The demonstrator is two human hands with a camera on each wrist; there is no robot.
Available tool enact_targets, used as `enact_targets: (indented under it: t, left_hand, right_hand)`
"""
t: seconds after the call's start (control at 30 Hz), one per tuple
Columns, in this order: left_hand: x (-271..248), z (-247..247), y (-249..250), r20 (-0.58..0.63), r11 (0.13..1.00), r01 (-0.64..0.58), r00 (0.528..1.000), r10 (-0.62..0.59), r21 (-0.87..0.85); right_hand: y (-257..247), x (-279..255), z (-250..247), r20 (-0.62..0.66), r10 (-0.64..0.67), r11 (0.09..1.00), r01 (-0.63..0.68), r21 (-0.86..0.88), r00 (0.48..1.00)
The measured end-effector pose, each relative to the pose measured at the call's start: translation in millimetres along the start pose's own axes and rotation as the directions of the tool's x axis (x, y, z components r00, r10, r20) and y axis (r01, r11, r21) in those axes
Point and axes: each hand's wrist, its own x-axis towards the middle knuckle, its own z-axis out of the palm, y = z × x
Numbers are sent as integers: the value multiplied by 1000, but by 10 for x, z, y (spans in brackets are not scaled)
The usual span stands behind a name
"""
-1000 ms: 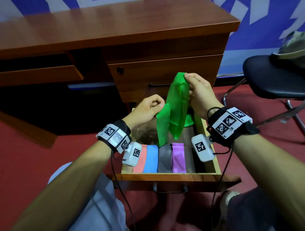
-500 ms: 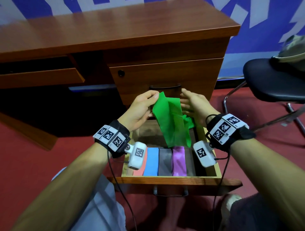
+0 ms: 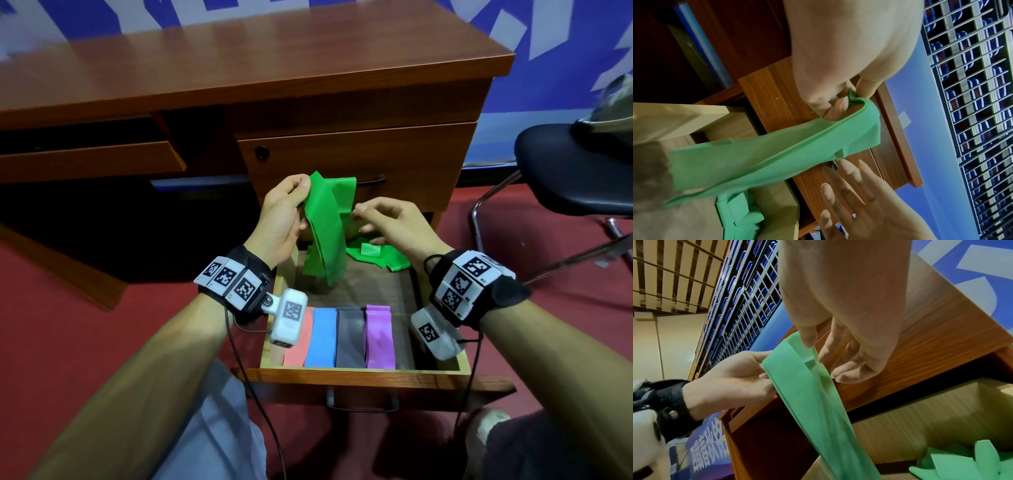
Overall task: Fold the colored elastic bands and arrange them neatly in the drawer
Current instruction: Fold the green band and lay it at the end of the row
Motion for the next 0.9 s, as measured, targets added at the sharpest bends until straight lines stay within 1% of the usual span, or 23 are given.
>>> enact_targets:
  t: [0.13, 0.37, 0.57, 0.7, 0.77, 0.9]
  left_hand:
    - [20, -31, -1, -14, 1000, 14, 1000, -14, -23]
    - [29, -45, -37, -7, 999, 29, 1000, -29, -17]
    - [16, -5, -59, 2, 999, 44, 999, -44, -25]
    - [28, 8, -72, -7, 998, 50, 999, -51, -26]
    - [32, 6, -86, -5, 999, 48, 999, -48, -24]
    - [52, -11, -100, -14, 999, 44, 999, -44, -19]
  right_hand:
    - [16, -19, 21, 38, -57, 998, 59, -37, 998]
    - [34, -11, 69, 40, -66, 998, 67, -20, 997]
    - [62, 3, 76, -70, -105, 994, 105, -15, 992]
    - [74, 17, 55, -97, -104, 995, 102, -22, 990]
    - [71, 8, 53, -76, -78, 997, 77, -6, 994]
    - [61, -23, 74, 37, 10, 999, -11, 31, 999]
